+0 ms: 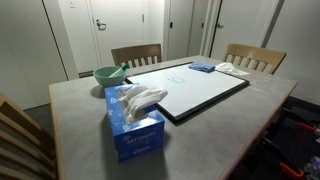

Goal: Use the blue towel to clean the whiteboard

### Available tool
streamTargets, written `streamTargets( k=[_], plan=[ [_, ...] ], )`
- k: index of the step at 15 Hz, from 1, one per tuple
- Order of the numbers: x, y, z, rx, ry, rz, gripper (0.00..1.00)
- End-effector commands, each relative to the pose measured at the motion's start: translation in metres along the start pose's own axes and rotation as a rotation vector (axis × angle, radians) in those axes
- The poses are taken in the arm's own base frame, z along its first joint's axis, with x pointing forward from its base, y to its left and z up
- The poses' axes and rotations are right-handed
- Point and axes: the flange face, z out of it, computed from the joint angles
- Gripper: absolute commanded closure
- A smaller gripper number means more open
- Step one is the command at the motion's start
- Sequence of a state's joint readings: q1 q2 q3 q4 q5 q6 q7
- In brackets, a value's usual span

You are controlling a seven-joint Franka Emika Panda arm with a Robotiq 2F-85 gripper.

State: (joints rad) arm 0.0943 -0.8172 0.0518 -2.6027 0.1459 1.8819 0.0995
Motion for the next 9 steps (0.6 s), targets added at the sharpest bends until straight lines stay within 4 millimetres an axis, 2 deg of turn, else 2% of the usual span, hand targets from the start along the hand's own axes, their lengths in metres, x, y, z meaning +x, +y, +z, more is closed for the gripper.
streamTargets(
  k=[1, 3, 4, 5, 9],
  plan=[
    [0.006, 0.039, 0.016, -0.088, -0.047, -0.054, 0.00],
    [0.012, 0.065, 0.020, -0.106, -0.040, -0.033, 0.00],
    [0.005, 0.044, 0.012, -0.090, -0.029, -0.030, 0.00],
    [0.006, 0.051, 0.013, -0.089, -0.033, -0.021, 0.00],
    [0.004, 0.045, 0.011, -0.094, -0.026, -0.032, 0.00]
  ],
)
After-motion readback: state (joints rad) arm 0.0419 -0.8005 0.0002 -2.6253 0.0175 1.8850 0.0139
